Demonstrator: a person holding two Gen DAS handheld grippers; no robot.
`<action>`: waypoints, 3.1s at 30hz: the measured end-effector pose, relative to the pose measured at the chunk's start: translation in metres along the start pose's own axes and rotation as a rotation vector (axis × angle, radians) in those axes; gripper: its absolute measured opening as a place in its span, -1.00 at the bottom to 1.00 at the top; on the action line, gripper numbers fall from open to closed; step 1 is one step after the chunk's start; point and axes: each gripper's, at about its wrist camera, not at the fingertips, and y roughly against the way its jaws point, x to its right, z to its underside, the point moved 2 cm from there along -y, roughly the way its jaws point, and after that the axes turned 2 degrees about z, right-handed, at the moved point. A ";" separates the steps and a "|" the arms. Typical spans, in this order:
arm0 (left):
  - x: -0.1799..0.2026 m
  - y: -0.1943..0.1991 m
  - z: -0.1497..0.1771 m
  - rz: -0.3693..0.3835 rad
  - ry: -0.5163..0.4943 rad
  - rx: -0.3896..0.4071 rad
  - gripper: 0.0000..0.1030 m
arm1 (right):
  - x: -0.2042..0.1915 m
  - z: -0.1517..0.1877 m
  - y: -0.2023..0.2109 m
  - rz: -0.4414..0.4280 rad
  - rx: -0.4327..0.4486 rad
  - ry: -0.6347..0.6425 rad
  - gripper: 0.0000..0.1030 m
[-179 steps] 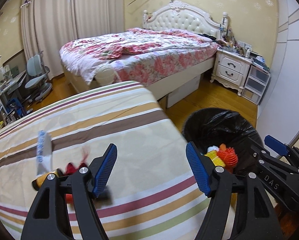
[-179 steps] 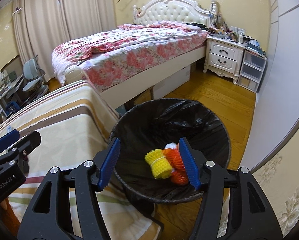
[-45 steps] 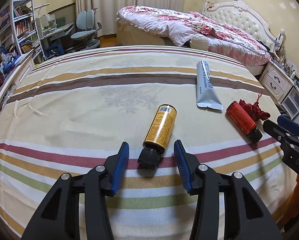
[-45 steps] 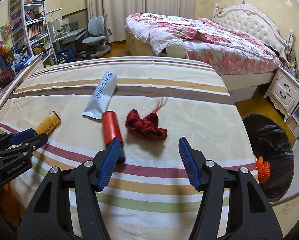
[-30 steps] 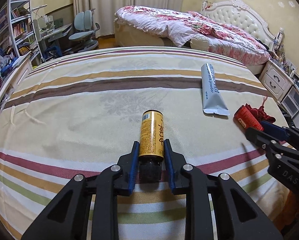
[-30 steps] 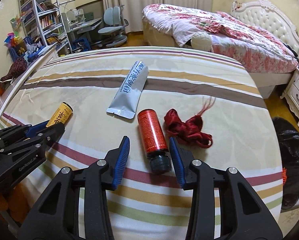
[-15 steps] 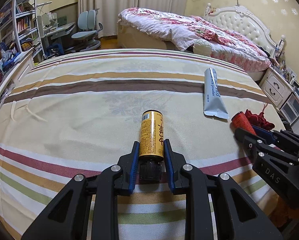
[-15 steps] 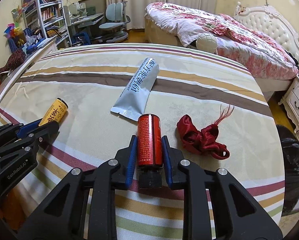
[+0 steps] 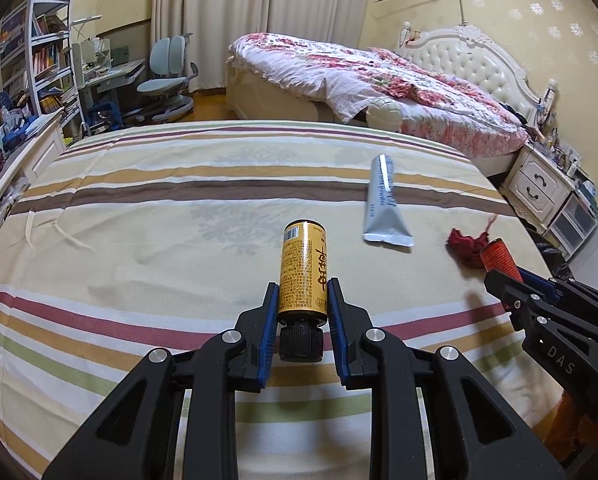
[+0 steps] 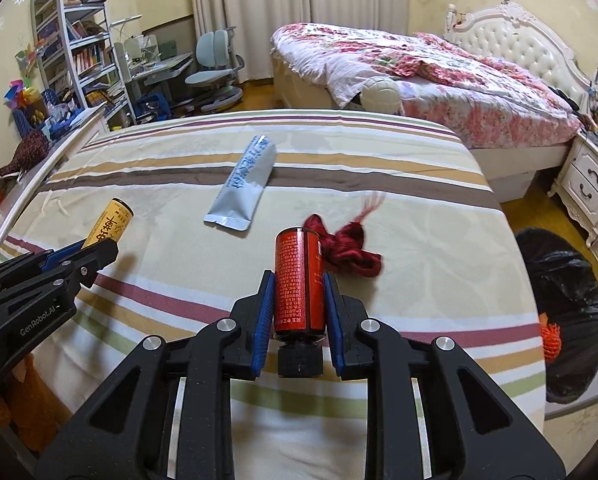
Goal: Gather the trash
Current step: 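Carry the yellow and red bottles with both grippers over the black bin, then open the right gripper dropping the red bottle while the left drops the yellow bottle, then move both grippers back over the tube and red net on the bedspread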
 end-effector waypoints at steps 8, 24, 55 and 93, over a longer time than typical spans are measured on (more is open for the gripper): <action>0.044 0.009 -0.005 0.056 -0.057 0.035 -0.52 | 0.039 0.004 0.025 0.057 0.051 -0.064 -0.54; 0.179 -0.014 -0.020 0.210 -0.233 0.072 -0.52 | 0.168 0.018 0.054 0.272 0.119 -0.239 -0.54; 0.332 -0.090 -0.033 0.268 -0.403 0.019 -0.52 | 0.305 0.039 0.035 0.451 0.089 -0.430 -0.54; 0.344 -0.101 -0.038 0.205 -0.408 0.025 0.37 | 0.326 0.044 0.038 0.525 0.103 -0.468 0.17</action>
